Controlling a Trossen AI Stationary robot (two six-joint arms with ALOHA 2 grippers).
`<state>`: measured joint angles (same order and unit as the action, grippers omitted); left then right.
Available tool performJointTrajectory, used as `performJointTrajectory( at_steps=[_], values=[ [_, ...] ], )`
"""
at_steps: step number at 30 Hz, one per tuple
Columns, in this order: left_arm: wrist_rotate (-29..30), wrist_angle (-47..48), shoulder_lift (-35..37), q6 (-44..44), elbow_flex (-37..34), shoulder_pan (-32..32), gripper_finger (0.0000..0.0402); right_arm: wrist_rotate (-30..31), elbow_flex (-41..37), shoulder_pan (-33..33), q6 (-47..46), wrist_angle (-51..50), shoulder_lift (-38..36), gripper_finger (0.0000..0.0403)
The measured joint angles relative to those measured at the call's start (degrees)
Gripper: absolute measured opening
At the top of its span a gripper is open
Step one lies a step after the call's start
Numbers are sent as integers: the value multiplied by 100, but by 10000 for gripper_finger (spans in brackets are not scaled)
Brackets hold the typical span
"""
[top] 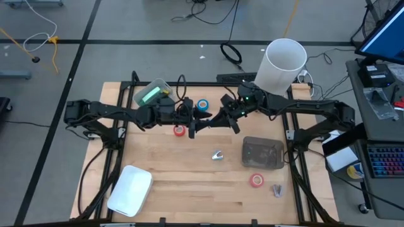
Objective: Pick and place Stapler, Stapler remover, tape
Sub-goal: Put the small blue stapler into the gray bin
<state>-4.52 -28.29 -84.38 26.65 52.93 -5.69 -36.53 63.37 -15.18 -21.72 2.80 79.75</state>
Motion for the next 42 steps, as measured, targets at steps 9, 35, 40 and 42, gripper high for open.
performJointTrajectory(
  at_steps=[9, 35, 40, 42],
  values=[
    [3, 292, -2, 200, 0, -18, 232, 37, 0, 5, -14, 39, 137, 67],
    [15, 667, 67, 153, 9, -85, 65, 197, -6, -214, 34, 126, 141, 116],
    [203, 1554, 307, 150, 3, -212, 73, 14, 0, -323, 26, 106, 138, 134],
    [333, 1848, 318, 84, -24, -285, 75, -44, 35, -330, 12, 152, 95, 143]
  ],
)
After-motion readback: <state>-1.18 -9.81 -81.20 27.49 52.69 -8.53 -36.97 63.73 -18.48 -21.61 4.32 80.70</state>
